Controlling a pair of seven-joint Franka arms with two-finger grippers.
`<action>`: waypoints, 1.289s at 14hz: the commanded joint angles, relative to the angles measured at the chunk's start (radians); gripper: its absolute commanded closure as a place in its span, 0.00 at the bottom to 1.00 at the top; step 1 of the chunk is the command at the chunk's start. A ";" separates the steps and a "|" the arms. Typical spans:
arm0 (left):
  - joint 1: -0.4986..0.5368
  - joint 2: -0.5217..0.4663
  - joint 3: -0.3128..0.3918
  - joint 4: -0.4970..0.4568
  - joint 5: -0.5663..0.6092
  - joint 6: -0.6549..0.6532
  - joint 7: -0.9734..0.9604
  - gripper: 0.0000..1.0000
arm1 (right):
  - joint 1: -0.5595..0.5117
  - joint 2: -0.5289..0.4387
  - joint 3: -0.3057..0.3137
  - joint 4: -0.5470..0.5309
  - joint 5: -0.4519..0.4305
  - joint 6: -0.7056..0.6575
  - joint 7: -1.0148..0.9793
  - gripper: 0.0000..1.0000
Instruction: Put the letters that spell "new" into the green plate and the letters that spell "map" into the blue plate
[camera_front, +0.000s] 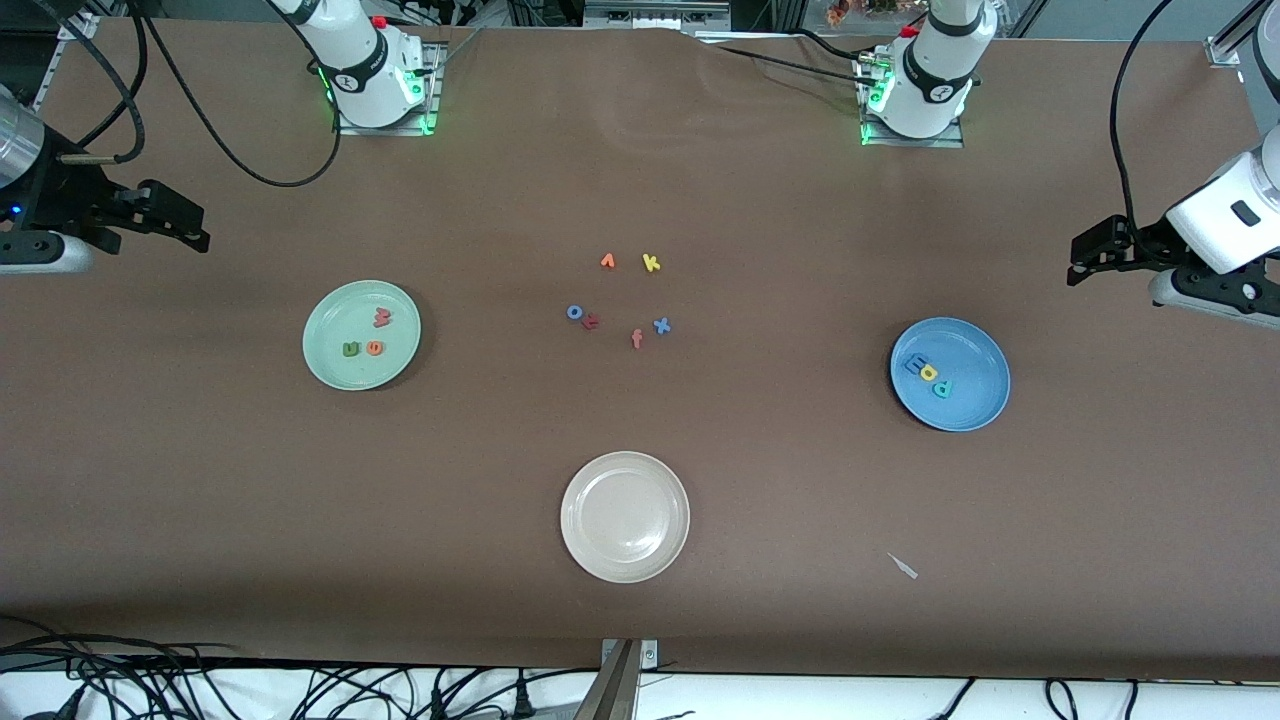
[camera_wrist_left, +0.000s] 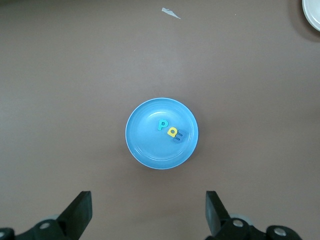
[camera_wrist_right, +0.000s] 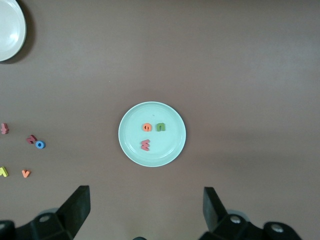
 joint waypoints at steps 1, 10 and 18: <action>0.007 -0.006 0.001 -0.005 -0.019 0.006 0.015 0.00 | -0.009 0.000 0.012 0.030 -0.012 -0.022 -0.009 0.00; 0.005 -0.006 -0.004 -0.010 0.007 0.006 0.016 0.00 | -0.009 0.002 0.012 0.028 -0.010 -0.026 -0.009 0.00; 0.005 -0.008 -0.004 -0.018 0.007 0.008 0.016 0.00 | -0.009 0.002 0.012 0.027 -0.010 -0.026 -0.009 0.00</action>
